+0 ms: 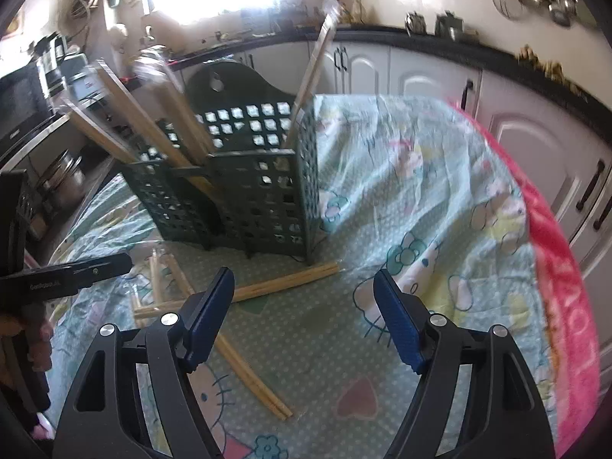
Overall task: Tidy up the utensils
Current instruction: 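Lower the left tool onto a chopstick and close it while the right tool grasps another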
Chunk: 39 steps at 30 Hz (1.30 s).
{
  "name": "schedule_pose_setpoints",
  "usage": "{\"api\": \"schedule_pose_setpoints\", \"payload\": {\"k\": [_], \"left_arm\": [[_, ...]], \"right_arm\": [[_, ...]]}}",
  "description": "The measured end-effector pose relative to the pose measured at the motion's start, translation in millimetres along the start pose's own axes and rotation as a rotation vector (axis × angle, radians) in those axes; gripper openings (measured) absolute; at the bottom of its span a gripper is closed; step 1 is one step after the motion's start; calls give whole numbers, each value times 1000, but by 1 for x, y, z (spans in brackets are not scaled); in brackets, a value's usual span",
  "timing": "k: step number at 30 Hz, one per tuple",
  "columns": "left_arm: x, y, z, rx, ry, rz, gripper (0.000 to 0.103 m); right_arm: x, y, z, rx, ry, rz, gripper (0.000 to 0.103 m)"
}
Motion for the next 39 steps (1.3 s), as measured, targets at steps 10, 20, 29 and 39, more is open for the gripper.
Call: {"api": "schedule_pose_setpoints", "payload": {"k": [10, 20, 29, 39], "left_arm": [[14, -19, -9, -16, 16, -12, 34], [22, -29, -10, -47, 5, -20, 26], [21, -32, -10, -40, -8, -23, 13], [18, -32, -12, -53, -6, -31, 5]], "right_arm": [[3, -48, 20, 9, -101, -84, 56], [8, -70, 34, 14, -26, -107, 51], [9, -78, 32, 54, 76, -122, 50], [10, -83, 39, 89, 61, -135, 27]]}}
Point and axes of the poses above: each gripper's, at about its wrist camera, not at the fingertips, and y roughly against the way its jaws point, z to its right, x to its top, the point moved 7 cm from there along -y, roughly the way its jaws point
